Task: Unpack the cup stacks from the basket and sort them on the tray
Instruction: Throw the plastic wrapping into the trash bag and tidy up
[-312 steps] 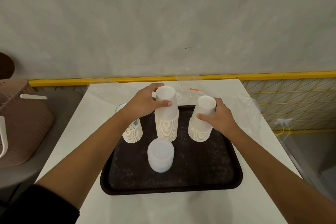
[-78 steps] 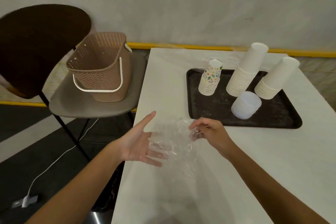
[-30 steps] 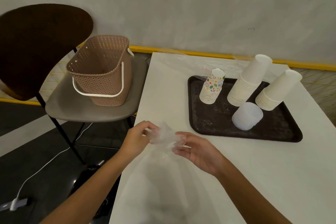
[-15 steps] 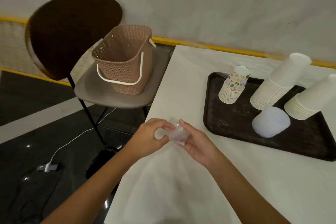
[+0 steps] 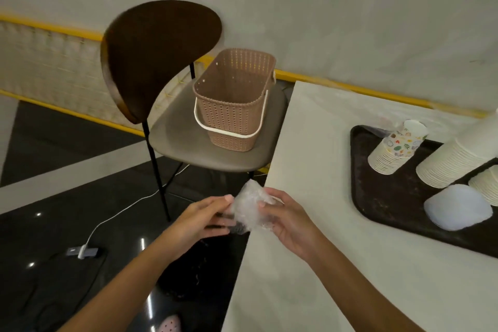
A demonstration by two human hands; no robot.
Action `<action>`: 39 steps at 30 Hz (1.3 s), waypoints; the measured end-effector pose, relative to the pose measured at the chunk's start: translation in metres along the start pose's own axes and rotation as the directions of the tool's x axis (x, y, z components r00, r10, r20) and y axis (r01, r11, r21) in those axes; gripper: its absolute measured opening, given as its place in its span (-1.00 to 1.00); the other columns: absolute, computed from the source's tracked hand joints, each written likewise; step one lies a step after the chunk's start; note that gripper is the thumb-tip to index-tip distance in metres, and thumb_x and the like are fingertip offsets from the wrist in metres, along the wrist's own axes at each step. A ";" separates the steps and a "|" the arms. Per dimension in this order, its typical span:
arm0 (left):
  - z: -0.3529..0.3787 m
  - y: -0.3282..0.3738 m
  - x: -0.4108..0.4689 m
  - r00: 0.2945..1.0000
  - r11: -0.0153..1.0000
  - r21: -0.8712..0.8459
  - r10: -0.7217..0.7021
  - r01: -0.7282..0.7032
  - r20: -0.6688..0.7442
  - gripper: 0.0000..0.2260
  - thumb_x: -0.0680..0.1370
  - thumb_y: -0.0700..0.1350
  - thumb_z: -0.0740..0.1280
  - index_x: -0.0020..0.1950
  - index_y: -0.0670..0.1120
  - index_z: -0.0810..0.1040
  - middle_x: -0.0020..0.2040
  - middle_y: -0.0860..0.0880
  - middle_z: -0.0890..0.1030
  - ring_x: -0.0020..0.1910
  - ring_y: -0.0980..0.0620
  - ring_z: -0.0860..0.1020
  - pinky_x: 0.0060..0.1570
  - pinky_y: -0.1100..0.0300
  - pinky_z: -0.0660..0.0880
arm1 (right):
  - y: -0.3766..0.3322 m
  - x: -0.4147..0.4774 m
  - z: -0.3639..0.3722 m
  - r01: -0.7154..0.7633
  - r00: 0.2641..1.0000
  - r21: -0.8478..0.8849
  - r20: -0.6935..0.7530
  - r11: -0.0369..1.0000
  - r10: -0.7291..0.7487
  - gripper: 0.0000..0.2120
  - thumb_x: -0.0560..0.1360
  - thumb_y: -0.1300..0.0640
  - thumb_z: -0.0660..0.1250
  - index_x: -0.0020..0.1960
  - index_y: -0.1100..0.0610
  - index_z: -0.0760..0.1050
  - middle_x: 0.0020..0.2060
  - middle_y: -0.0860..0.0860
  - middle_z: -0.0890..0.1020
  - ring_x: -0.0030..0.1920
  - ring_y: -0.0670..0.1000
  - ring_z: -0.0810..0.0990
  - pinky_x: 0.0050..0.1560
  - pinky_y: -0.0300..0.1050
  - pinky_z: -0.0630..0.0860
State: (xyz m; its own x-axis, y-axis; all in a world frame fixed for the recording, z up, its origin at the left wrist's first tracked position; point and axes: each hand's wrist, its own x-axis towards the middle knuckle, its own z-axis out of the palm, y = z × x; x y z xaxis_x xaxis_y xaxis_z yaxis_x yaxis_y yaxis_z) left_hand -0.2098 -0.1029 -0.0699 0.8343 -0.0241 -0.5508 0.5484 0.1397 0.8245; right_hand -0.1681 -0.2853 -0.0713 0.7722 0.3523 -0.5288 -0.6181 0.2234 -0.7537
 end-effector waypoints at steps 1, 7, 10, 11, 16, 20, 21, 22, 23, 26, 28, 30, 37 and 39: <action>-0.017 0.001 -0.001 0.998 0.999 0.032 -0.036 0.035 0.055 -0.68 0.40 0.02 0.37 0.11 -0.07 0.57 -0.05 -0.08 0.68 -0.01 -0.04 0.64 0.07 0.06 0.55 | 0.005 0.005 0.016 0.016 1.000 -0.013 -0.004 1.000 -0.016 -0.76 0.46 0.37 0.31 0.04 0.11 0.47 -0.01 0.09 0.55 -0.05 0.06 0.60 -0.17 -0.15 0.60; -0.117 -0.009 0.004 0.997 0.989 0.147 -0.025 0.013 0.080 -0.80 0.44 -0.17 0.41 0.05 -0.15 0.57 -0.20 -0.02 0.69 -0.22 0.08 0.65 -0.21 0.27 0.58 | 0.060 0.041 0.103 0.059 0.998 -0.254 -0.008 0.965 -0.063 -0.79 0.45 0.28 0.36 0.04 0.09 0.49 0.01 0.11 0.61 0.03 0.11 0.62 0.05 0.03 0.56; -0.155 -0.032 0.014 0.999 0.967 0.254 -0.016 0.026 -0.043 -0.90 0.44 -0.23 0.43 -0.08 -0.17 0.56 -0.40 0.04 0.60 -0.46 0.19 0.53 -0.43 0.37 0.48 | 0.094 0.066 0.131 0.000 0.998 -0.436 -0.063 0.900 -0.030 -0.82 0.44 0.28 0.37 -0.06 0.03 0.48 -0.03 0.11 0.60 -0.06 0.08 0.62 -0.06 0.00 0.60; -0.165 -0.042 0.018 0.997 0.960 0.277 -0.022 0.041 -0.073 -0.91 0.43 -0.23 0.43 -0.12 -0.15 0.56 -0.41 0.03 0.58 -0.47 0.19 0.52 -0.45 0.37 0.46 | 0.107 0.074 0.137 -0.018 0.996 -0.480 -0.088 0.877 -0.027 -0.82 0.43 0.29 0.37 -0.07 0.04 0.48 -0.04 0.11 0.59 -0.09 0.06 0.62 -0.10 -0.02 0.61; -0.205 -0.094 0.042 0.980 0.939 0.330 -0.038 0.101 -0.194 -0.89 0.44 -0.15 0.44 -0.20 -0.02 0.52 -0.37 0.07 0.55 -0.38 0.16 0.50 -0.42 0.39 0.46 | 0.158 0.117 0.149 -0.178 0.981 -0.491 -0.154 0.853 0.116 -0.80 0.44 0.35 0.32 0.01 0.14 0.49 -0.16 0.04 0.56 -0.24 0.00 0.59 -0.18 -0.13 0.61; -0.232 -0.142 0.070 0.956 0.952 0.227 -0.147 0.207 -0.254 -0.89 0.47 -0.16 0.41 -0.06 -0.05 0.52 -0.28 0.01 0.53 -0.38 0.19 0.51 -0.42 0.44 0.42 | 0.198 0.163 0.146 -0.285 0.955 -0.446 -0.206 0.848 0.213 -0.75 0.46 0.37 0.31 0.13 0.28 0.47 -0.14 0.10 0.57 -0.27 -0.02 0.57 -0.23 -0.18 0.57; -0.239 -0.155 0.077 0.951 0.951 0.215 -0.160 0.220 -0.266 -0.88 0.47 -0.18 0.40 -0.02 -0.08 0.53 -0.29 0.02 0.52 -0.41 0.24 0.51 -0.43 0.47 0.40 | 0.211 0.173 0.144 -0.315 0.944 -0.420 -0.232 0.851 0.234 -0.74 0.46 0.37 0.30 0.15 0.30 0.46 -0.16 0.11 0.57 -0.26 -0.01 0.56 -0.21 -0.15 0.57; -0.246 -0.169 0.085 0.949 0.950 0.217 -0.159 0.222 -0.274 -0.85 0.47 -0.20 0.39 0.03 -0.11 0.54 -0.29 0.02 0.52 -0.43 0.26 0.50 -0.42 0.49 0.39 | 0.226 0.184 0.141 -0.350 0.928 -0.388 -0.265 0.853 0.261 -0.74 0.47 0.38 0.29 0.16 0.32 0.45 -0.16 0.13 0.56 -0.25 0.00 0.55 -0.19 -0.12 0.56; -0.253 -0.185 0.092 0.948 0.948 0.226 -0.158 0.224 -0.278 -0.82 0.48 -0.20 0.39 0.07 -0.12 0.56 -0.28 0.03 0.52 -0.41 0.28 0.50 -0.39 0.50 0.38 | 0.242 0.194 0.137 -0.386 0.910 -0.356 -0.298 0.851 0.289 -0.73 0.47 0.38 0.29 0.17 0.33 0.44 -0.13 0.16 0.55 -0.25 0.01 0.55 -0.18 -0.10 0.56; -0.271 -0.236 0.113 0.935 0.944 0.226 -0.164 0.241 -0.313 -0.83 0.48 -0.21 0.39 0.06 -0.12 0.59 -0.27 0.03 0.54 -0.21 0.19 0.53 -0.19 0.45 0.41 | 0.300 0.222 0.120 -0.459 0.859 -0.328 -0.402 0.826 0.318 -0.73 0.47 0.39 0.28 0.16 0.32 0.44 -0.05 0.20 0.55 -0.24 0.04 0.56 -0.24 -0.11 0.60; -0.283 -0.272 0.126 0.905 0.927 0.239 -0.184 0.290 -0.385 -0.82 0.48 -0.20 0.38 0.07 -0.11 0.59 -0.22 0.00 0.56 -0.10 0.06 0.53 -0.05 0.35 0.40 | 0.342 0.239 0.106 -0.467 0.836 -0.418 -0.495 0.779 0.235 -0.75 0.44 0.35 0.31 0.12 0.29 0.47 0.01 0.23 0.60 -0.12 0.17 0.61 -0.07 0.07 0.61; -0.293 -0.309 0.138 0.877 0.910 0.249 -0.199 0.331 -0.437 -0.78 0.49 -0.21 0.37 0.13 -0.14 0.56 -0.11 -0.04 0.56 -0.12 0.05 0.52 -0.06 0.38 0.35 | 0.375 0.255 0.093 -0.463 0.828 -0.568 -0.551 0.680 0.104 -0.75 0.43 0.28 0.33 0.10 0.23 0.47 -0.01 0.22 0.62 -0.04 0.21 0.60 -0.01 0.10 0.55; -0.334 -0.412 0.187 0.781 0.872 0.281 -0.164 0.400 -0.603 -0.63 0.52 -0.16 0.34 0.31 -0.18 0.44 0.24 -0.14 0.52 0.06 -0.07 0.55 -0.03 0.35 0.33 | 0.466 0.345 0.057 -0.221 0.965 -0.915 -0.256 0.337 -0.062 -0.89 0.49 0.29 0.26 -0.04 0.19 0.34 -0.13 0.17 0.48 -0.16 0.10 0.47 -0.29 -0.25 0.26; -0.343 -0.427 0.203 0.783 0.869 0.274 -0.183 0.411 -0.595 -0.61 0.53 -0.09 0.31 0.35 -0.11 0.42 0.24 -0.09 0.55 0.13 -0.05 0.55 0.06 0.31 0.34 | 0.490 0.371 0.050 -0.153 0.985 -0.963 -0.167 0.221 -0.045 -0.88 0.50 0.32 0.25 0.03 0.25 0.37 -0.06 0.21 0.50 -0.08 0.17 0.51 -0.20 -0.09 0.38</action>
State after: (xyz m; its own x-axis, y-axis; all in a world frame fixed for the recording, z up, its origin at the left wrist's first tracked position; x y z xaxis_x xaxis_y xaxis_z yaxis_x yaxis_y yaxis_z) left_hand -0.2944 0.1720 -0.5782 0.5190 0.5446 -0.6589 0.8355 -0.1601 0.5257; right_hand -0.1919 0.0004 -0.6172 0.8128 0.1854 -0.5522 -0.1130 -0.8798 -0.4618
